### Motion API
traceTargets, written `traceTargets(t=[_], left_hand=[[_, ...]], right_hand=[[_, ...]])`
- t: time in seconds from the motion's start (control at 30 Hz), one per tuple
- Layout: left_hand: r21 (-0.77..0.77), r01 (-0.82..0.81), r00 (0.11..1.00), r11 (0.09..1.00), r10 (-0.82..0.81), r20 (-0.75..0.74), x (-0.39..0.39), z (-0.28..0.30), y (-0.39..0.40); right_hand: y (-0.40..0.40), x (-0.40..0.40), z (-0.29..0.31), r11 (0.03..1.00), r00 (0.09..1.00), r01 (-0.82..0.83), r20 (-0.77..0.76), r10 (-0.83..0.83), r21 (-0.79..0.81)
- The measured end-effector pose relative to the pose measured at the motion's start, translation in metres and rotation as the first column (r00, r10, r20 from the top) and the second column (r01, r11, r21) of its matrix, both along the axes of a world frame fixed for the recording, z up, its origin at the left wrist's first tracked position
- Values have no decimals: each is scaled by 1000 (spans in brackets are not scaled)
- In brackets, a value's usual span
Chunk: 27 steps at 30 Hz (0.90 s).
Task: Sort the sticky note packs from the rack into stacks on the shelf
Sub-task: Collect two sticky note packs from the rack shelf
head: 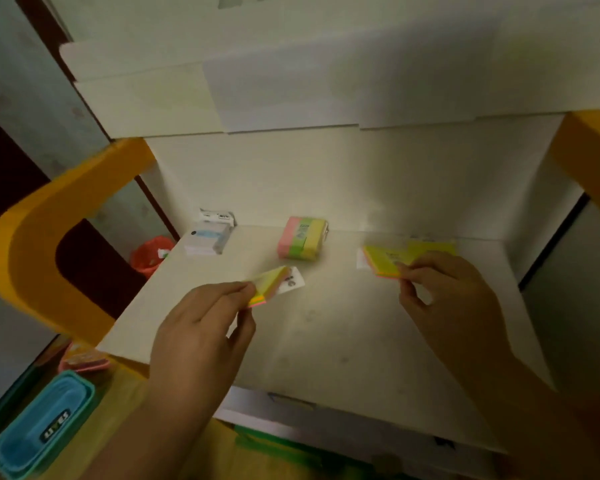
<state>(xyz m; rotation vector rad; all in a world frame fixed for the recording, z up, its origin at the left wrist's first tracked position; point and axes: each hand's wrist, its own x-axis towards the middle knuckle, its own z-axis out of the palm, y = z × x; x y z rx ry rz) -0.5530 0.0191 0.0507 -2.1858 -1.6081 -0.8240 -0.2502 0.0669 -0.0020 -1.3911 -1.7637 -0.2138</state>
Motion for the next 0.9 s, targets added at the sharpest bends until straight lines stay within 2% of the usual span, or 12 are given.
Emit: traceTargets(t=[0.17,0.3,0.43,0.53,0.6,0.9], left_hand=[[5,124,991,992,-123,-51,14,-8,40],[-7,204,978,979,-204,-47,25,-11,63],[-24,303,952,953,-303,-33,30,-16,81],[-29,352,935,936,-353,-41,31,-13,90],[-22,381,923,924,-382,-46,29,-12,95],[-6,495,869,869,-494,26,18,-11,118]], right_hand=[[12,28,-15,974,981,192,-2,-193,-117],[19,43,-23,954,964,262,-10,-266,-147],[36,56,-39,959,971,239,48,-235,-153],[44,57,-48,939,972,228,113,-205,-259],[45,55,-51,917,971,240,97,-220,-320],[41,47,-44,881,970,236,45,-239,-409]])
